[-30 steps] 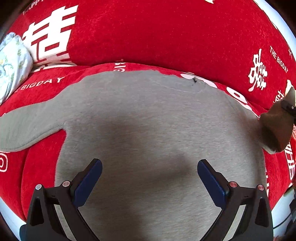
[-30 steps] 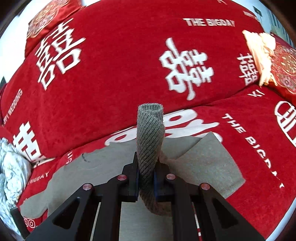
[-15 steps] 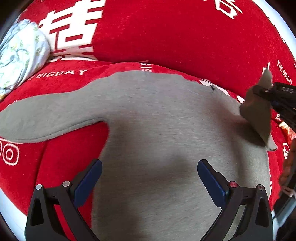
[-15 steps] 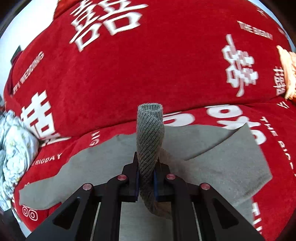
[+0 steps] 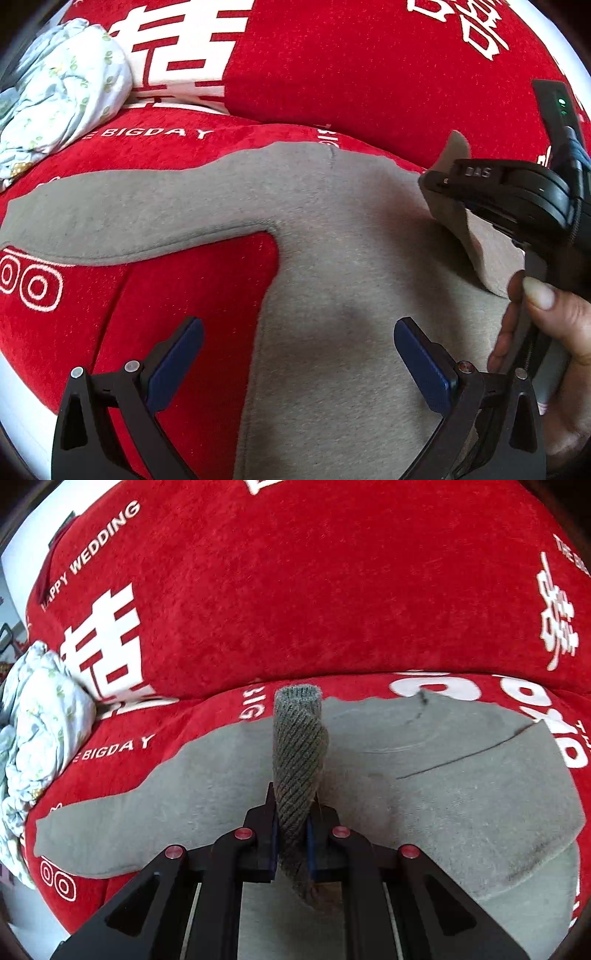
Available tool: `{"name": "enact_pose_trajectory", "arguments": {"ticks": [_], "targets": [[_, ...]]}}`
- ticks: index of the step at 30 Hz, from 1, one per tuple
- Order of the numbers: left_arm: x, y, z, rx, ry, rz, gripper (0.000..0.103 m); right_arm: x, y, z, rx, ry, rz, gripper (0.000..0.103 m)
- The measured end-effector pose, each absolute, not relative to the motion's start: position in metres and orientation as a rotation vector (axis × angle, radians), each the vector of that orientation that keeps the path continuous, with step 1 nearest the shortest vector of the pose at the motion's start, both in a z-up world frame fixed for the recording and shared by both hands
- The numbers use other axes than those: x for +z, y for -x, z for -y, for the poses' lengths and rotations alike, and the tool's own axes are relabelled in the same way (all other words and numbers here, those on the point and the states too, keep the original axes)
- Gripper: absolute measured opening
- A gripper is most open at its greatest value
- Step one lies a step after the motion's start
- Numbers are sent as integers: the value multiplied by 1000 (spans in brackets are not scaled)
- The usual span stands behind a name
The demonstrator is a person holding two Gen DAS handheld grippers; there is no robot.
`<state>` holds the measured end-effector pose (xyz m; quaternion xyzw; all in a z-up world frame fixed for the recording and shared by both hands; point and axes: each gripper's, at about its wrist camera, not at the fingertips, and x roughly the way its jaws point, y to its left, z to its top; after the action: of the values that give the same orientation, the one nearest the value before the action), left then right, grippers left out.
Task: Fold small clothes
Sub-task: 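Carry the held sleeve across the sweater body with the right tool, then open, then move the left tool to the other sleeve cuff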
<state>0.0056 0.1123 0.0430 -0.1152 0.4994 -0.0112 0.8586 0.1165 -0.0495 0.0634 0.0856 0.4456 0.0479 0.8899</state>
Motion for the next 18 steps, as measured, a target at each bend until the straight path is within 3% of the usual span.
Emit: {"name": "enact_pose_trajectory", "arguments": {"ticks": [3,10,18], "targets": [[43,-4,-116,-12,253,-1048,103,54,-121,39,164,-187,-964,19],[48,-6,-124,25,326,-1052,103,61,-110,39,383,-222,-987,71],[62,-23,-77,-51,236,-1051,103,81,-87,159,82,-139,-877,78]]}}
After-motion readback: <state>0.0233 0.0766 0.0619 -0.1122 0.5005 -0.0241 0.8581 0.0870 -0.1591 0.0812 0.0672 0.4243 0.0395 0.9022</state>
